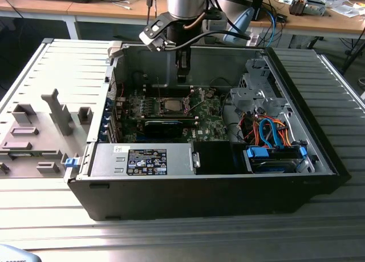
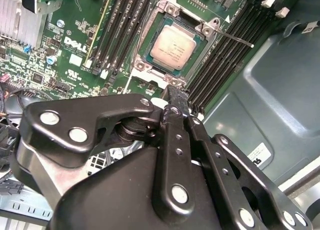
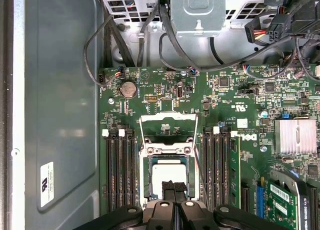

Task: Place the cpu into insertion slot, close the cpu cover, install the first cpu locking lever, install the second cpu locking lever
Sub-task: 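Close the cpu cover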

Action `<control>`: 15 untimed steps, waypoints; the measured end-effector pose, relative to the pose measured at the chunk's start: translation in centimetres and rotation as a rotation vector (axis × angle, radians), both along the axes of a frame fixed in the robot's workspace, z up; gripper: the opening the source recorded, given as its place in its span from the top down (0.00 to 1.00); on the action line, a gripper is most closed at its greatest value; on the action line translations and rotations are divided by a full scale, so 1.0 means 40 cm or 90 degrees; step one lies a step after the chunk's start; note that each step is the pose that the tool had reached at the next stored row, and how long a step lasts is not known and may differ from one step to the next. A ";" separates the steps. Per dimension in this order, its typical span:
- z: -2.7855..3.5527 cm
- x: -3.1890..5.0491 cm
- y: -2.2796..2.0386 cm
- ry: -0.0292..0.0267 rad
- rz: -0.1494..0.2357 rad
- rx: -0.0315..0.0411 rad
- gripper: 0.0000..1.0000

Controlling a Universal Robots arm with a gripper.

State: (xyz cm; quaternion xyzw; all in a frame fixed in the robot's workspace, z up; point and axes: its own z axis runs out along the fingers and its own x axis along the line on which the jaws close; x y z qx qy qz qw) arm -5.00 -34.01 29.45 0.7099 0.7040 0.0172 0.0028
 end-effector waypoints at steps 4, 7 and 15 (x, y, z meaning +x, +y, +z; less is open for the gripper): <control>0.000 0.003 0.000 0.0000 0.000 0.0000 0.89; -0.001 0.005 0.000 0.0000 0.000 0.0000 0.89; -0.001 0.010 0.000 0.0000 0.000 0.0000 0.89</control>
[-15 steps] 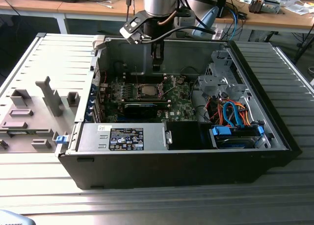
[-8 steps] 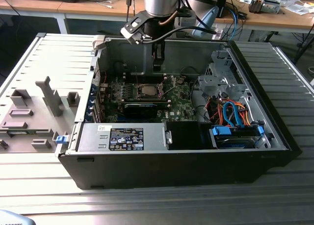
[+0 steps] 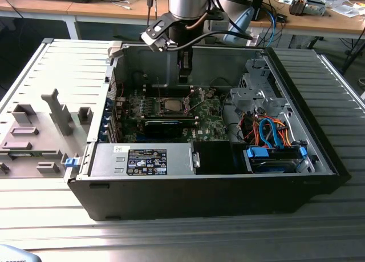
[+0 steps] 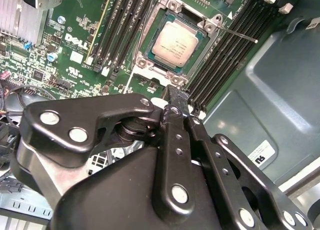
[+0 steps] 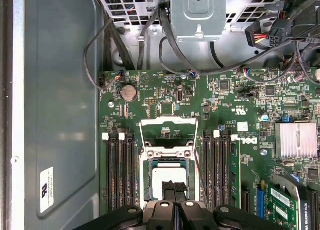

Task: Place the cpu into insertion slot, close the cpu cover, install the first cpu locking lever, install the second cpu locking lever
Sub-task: 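Close the cpu cover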

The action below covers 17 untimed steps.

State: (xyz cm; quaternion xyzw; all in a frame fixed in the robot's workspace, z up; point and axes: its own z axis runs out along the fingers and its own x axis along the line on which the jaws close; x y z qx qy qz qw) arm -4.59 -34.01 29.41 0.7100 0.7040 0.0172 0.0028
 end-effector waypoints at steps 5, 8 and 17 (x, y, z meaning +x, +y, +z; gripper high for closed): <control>-0.003 0.000 0.000 0.0000 0.000 0.0000 0.89; -0.005 0.000 0.000 0.0000 0.000 -0.0006 0.89; -0.013 0.007 0.000 0.0000 0.000 -0.0018 0.89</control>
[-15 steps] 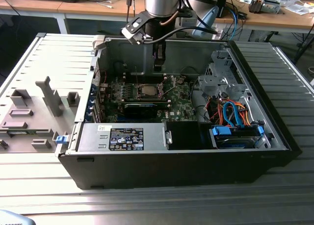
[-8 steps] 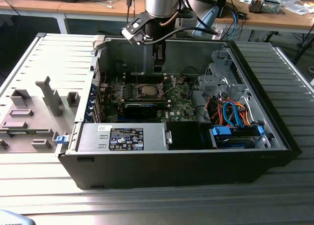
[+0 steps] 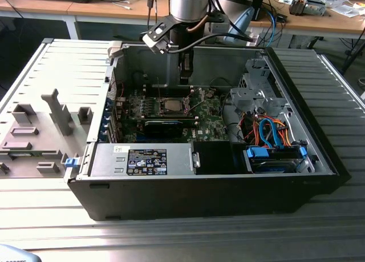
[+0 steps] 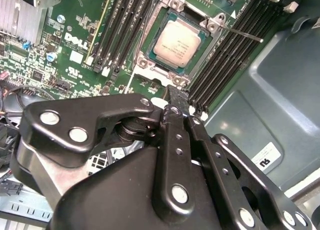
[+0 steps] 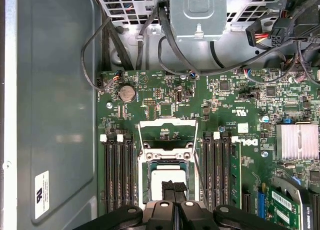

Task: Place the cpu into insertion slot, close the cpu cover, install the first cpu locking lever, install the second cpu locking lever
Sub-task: 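Close the cpu cover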

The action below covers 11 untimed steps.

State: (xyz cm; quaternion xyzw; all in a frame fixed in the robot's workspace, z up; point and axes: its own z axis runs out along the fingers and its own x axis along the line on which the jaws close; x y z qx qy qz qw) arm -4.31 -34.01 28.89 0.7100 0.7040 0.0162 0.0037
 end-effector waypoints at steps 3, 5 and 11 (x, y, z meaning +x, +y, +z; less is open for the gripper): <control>-0.001 0.009 0.000 -0.0001 0.000 0.0000 0.89; -0.001 0.017 0.000 0.0000 0.000 0.0000 0.89; -0.003 0.030 0.000 0.0000 0.000 0.0000 0.89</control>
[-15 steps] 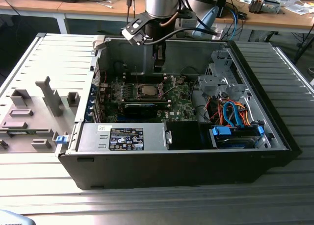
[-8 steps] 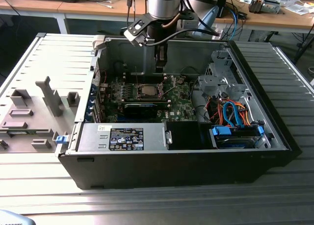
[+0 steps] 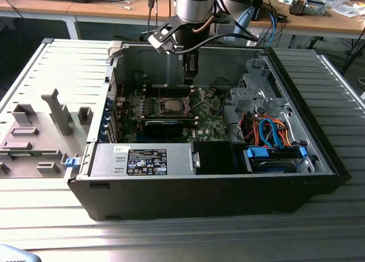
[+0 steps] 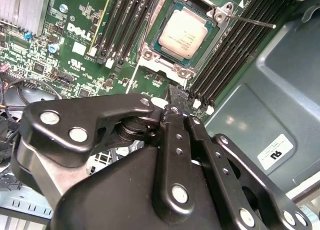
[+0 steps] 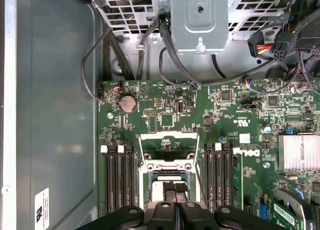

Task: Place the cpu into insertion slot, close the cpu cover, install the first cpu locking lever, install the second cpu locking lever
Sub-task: 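Close the cpu cover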

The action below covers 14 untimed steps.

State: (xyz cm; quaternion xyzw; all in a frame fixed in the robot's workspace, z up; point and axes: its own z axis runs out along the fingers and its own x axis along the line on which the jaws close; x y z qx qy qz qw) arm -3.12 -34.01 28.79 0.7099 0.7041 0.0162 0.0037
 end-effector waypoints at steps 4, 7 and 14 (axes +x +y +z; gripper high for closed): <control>-0.001 0.005 0.000 0.0000 0.000 0.0000 0.89; -0.001 0.009 0.000 0.0000 0.000 0.0000 0.89; -0.003 0.018 0.000 0.0000 0.000 0.0000 0.89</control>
